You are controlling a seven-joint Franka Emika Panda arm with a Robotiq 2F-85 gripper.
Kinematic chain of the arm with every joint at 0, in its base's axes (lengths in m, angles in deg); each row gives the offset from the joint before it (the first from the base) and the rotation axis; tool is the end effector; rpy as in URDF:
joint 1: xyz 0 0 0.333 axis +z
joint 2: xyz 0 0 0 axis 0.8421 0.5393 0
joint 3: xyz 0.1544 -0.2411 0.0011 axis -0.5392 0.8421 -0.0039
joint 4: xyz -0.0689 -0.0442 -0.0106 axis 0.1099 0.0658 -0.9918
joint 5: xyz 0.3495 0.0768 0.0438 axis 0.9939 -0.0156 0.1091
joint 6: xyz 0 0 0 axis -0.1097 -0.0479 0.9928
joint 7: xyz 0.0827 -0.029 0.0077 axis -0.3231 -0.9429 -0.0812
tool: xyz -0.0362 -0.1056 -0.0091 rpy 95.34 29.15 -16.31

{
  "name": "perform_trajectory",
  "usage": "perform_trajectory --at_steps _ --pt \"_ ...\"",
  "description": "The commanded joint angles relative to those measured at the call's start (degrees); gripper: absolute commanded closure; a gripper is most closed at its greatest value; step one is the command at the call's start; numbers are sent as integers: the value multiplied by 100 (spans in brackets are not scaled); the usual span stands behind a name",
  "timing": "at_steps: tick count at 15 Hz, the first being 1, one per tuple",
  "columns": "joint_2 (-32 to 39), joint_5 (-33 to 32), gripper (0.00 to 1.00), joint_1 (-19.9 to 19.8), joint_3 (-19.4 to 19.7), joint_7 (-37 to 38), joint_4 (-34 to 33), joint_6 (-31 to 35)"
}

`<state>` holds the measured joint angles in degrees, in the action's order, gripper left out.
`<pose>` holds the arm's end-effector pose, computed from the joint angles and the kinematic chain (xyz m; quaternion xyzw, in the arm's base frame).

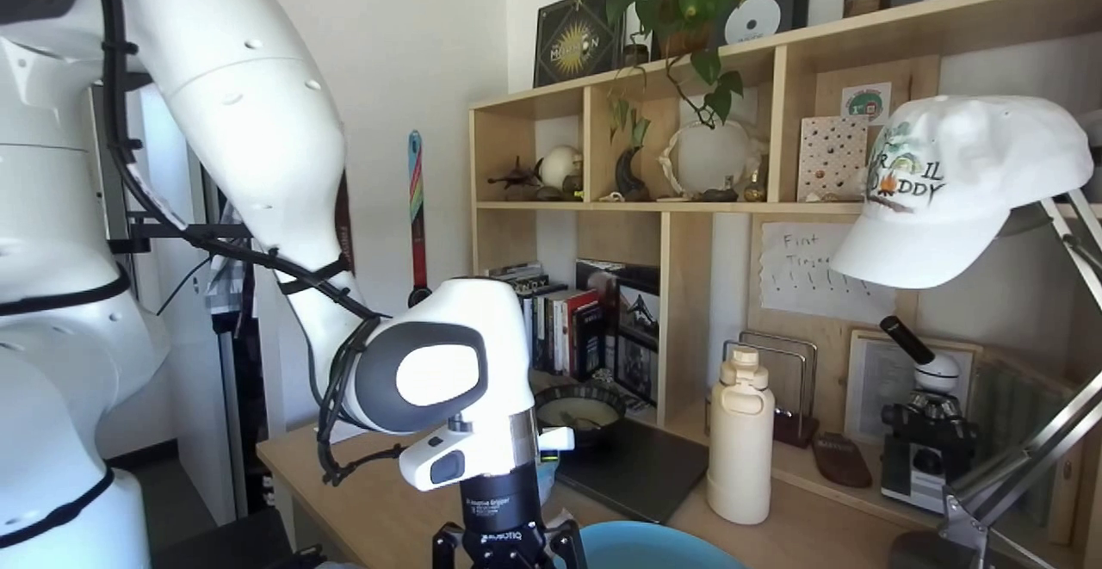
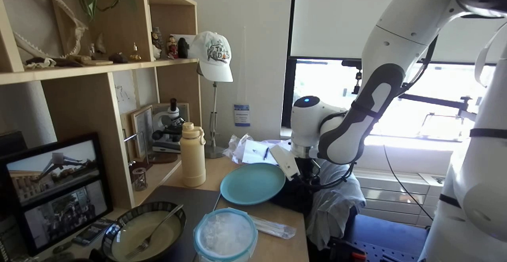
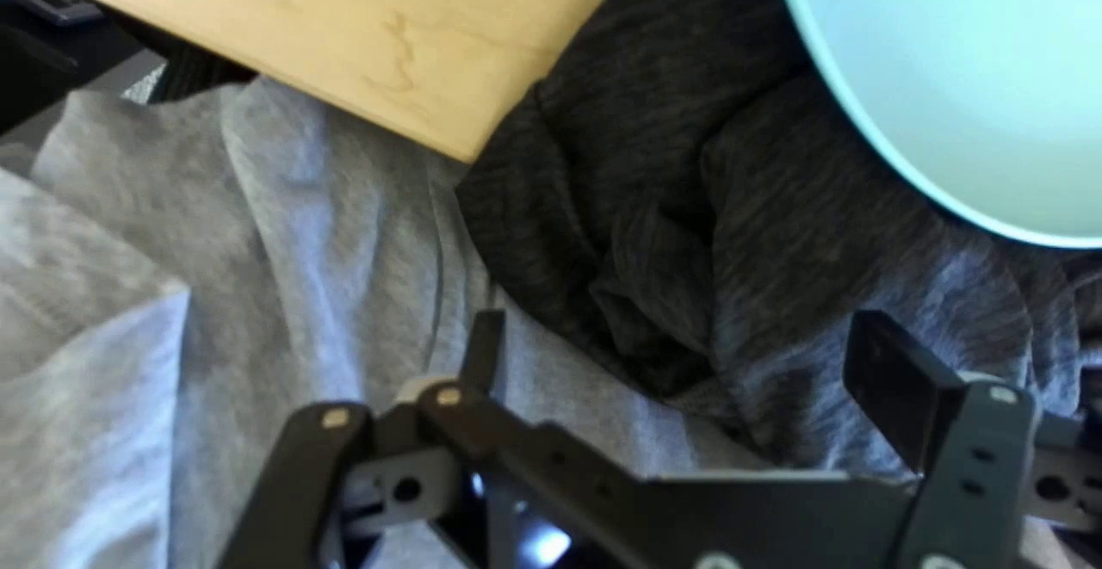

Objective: Move the blue plate to the right then put the brown bowl on the blue plate

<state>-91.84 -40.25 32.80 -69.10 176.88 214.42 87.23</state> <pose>0.3137 -0.2097 0.2248 0.3197 -0.9379 0.1208 0.0597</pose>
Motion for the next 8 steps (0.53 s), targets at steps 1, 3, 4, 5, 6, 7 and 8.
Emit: perform_trajectory --at_steps 1,3,4,5,6,7,8 --pt "298 286 0 276 128 -326 -48 559" --pt "449 96 0 348 203 -211 -125 658" --pt "556 -114 0 187 92 -78 -190 689" --pt "653 -283 0 188 134 -17 -266 692" --pt "755 -446 0 178 164 10 -345 717" --pt "842 -652 0 183 202 60 -433 729" --pt "926 -813 0 197 243 104 -518 736"
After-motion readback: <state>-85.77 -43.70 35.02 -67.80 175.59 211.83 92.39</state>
